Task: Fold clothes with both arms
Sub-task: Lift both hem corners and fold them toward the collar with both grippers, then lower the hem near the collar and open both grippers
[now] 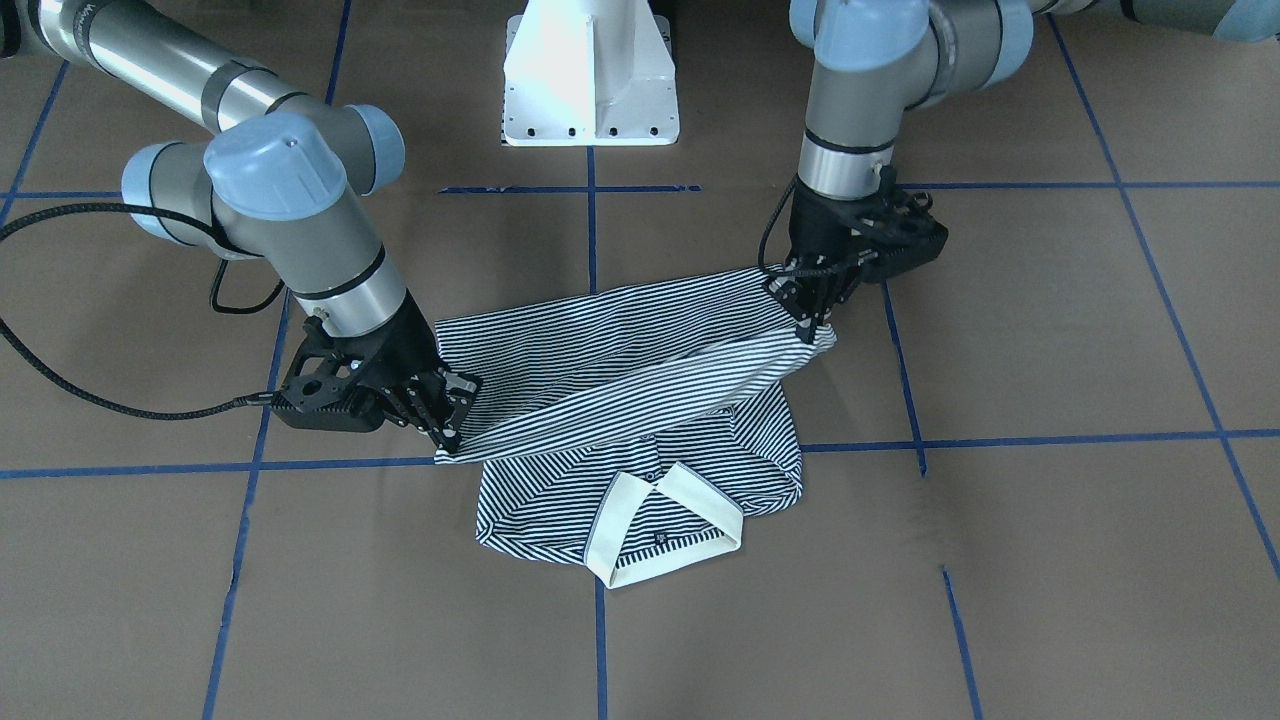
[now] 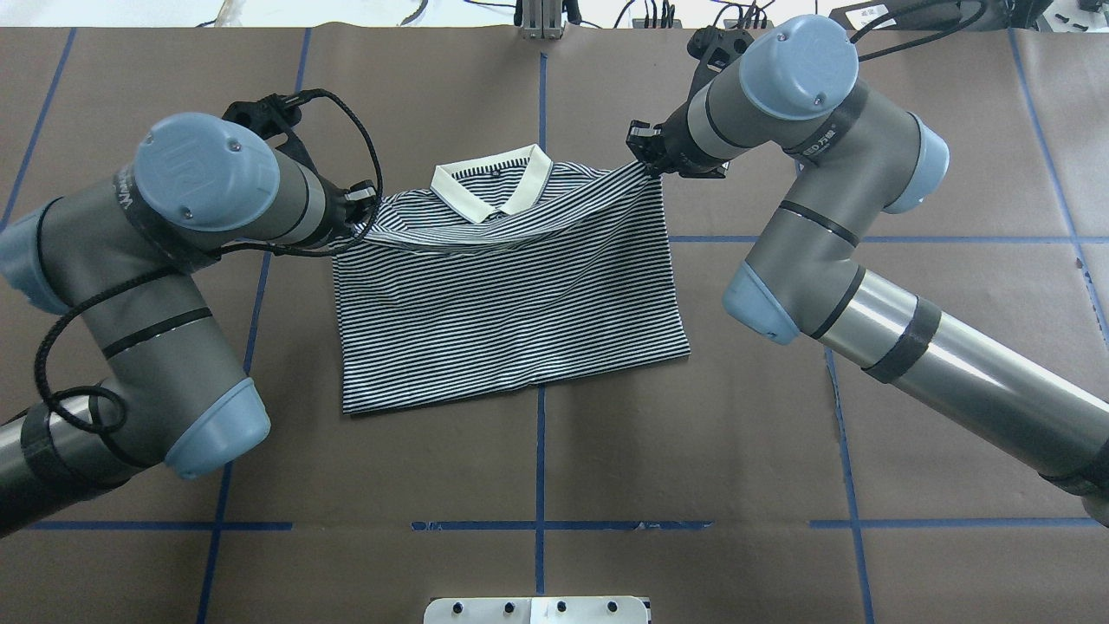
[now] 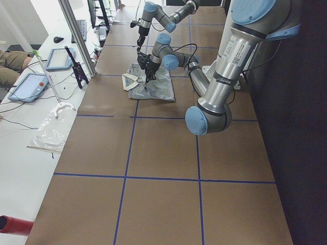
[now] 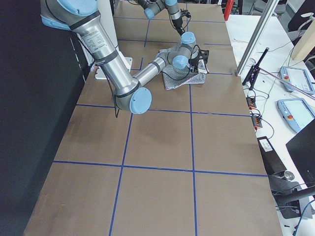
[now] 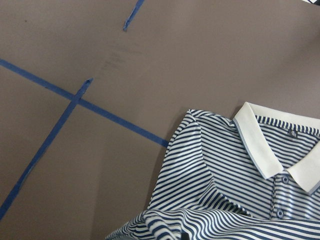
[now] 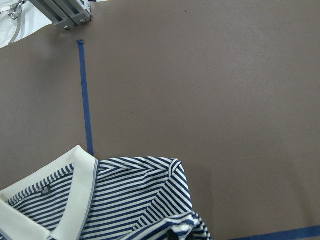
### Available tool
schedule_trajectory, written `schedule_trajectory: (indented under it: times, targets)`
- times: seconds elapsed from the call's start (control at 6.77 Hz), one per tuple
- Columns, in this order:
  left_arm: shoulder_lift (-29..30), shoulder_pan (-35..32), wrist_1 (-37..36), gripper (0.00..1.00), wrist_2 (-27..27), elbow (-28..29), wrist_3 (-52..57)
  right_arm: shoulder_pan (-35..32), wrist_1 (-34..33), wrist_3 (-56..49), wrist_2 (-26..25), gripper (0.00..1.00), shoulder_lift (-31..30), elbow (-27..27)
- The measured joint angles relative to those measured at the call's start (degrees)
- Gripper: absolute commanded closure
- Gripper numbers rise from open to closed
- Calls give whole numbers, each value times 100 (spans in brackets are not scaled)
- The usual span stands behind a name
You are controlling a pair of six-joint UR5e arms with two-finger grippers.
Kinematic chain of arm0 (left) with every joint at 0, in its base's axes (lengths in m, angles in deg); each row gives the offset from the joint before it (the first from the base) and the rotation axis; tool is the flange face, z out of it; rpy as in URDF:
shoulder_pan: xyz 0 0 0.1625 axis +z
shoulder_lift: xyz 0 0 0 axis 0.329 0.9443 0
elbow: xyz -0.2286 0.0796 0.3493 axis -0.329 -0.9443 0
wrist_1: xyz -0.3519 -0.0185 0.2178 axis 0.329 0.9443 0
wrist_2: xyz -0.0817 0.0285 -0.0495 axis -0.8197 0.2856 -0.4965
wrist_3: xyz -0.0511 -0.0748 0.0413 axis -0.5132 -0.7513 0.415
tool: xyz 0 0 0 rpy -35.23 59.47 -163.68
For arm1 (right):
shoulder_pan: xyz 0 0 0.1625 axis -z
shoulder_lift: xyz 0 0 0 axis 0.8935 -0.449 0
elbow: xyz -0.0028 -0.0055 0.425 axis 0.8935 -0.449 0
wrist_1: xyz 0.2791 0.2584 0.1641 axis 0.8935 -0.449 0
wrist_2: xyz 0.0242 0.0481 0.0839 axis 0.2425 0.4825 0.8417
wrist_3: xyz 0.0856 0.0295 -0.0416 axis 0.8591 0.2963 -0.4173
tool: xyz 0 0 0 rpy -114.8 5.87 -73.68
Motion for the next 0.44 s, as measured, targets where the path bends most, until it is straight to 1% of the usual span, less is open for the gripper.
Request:
schedule_trajectory:
  times: [0.15, 0.3, 0.44]
  targets:
    - [35, -137, 625, 100, 7, 605, 76, -27, 30, 8, 2, 100, 50, -185]
    - [50, -229, 1039, 100, 12, 999, 150, -46, 41, 18, 5, 100, 87, -338]
    - [60, -275, 1211, 100, 15, 1161, 183, -64, 47, 22, 7, 100, 174, -527]
